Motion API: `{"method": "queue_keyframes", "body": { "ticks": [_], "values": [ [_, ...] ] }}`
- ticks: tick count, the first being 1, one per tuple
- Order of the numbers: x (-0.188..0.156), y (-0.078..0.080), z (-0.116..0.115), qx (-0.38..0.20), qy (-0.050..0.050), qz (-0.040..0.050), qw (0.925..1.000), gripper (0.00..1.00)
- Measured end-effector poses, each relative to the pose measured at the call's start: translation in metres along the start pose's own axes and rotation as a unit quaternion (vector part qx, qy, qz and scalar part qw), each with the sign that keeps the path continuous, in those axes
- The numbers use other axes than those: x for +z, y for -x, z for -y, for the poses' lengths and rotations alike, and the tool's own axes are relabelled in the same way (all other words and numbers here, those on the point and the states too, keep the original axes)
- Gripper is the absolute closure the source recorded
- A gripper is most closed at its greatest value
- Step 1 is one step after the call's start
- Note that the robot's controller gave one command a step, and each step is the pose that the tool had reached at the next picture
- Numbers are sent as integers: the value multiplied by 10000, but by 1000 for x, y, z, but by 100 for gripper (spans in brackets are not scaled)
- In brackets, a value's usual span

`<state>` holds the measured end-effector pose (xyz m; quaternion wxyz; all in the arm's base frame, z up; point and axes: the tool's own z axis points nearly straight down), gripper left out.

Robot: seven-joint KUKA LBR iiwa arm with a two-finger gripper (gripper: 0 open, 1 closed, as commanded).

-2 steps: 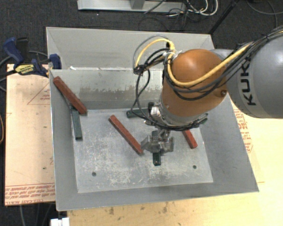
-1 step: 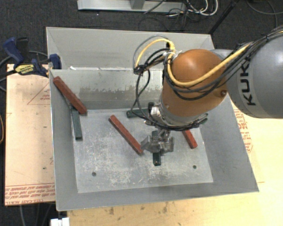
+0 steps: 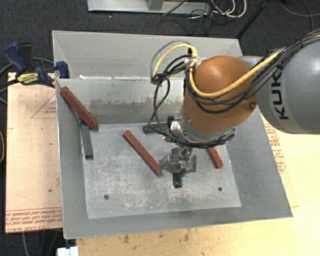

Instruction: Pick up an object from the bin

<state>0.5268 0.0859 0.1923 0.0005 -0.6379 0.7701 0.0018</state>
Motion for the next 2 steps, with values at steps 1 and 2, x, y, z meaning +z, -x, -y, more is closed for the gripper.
{"method": "queue_keyframes", "body": {
  "ticks": [1,2],
  "values": [
    [0,0,0,0,0,1,10000,100],
    [-27,-9,-3,85,-27,1,10000,100]
  ]
}}
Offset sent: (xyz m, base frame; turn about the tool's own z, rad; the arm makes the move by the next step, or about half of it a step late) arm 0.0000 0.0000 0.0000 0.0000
